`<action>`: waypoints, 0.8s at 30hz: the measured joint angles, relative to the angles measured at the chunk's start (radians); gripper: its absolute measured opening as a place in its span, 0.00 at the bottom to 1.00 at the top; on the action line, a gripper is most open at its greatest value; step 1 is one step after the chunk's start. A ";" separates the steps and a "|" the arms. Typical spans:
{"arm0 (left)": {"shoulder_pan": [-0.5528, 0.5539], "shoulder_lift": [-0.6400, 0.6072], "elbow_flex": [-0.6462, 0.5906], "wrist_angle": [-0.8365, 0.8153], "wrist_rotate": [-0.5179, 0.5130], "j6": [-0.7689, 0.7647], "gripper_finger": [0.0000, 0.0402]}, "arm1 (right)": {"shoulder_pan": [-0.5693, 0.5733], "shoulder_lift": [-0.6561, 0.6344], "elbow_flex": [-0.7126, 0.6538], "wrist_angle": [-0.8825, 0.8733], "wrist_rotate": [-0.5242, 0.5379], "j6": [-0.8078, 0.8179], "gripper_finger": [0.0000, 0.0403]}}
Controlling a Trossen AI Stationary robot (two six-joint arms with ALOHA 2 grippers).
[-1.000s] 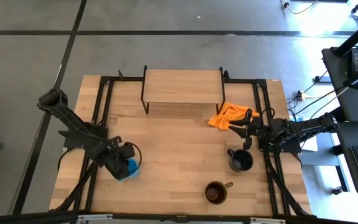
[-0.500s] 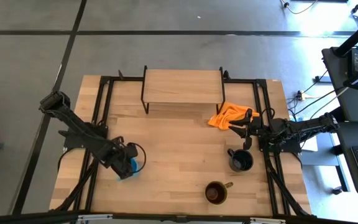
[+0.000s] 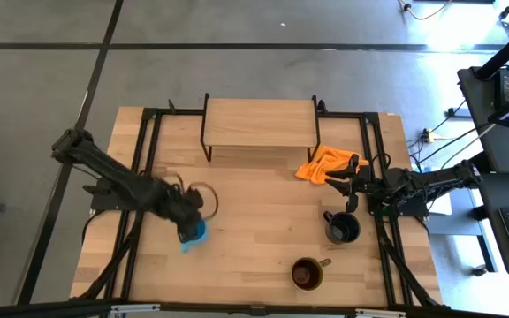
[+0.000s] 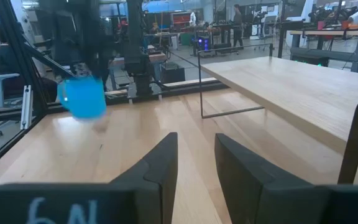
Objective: Stack small to large cups/mugs on shelf
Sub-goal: Put the light blue mug on the shelf
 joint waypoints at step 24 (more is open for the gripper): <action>1.133 0.547 1.058 -0.384 0.121 0.777 0.01 | 0.000 0.000 0.000 0.001 0.000 0.000 0.27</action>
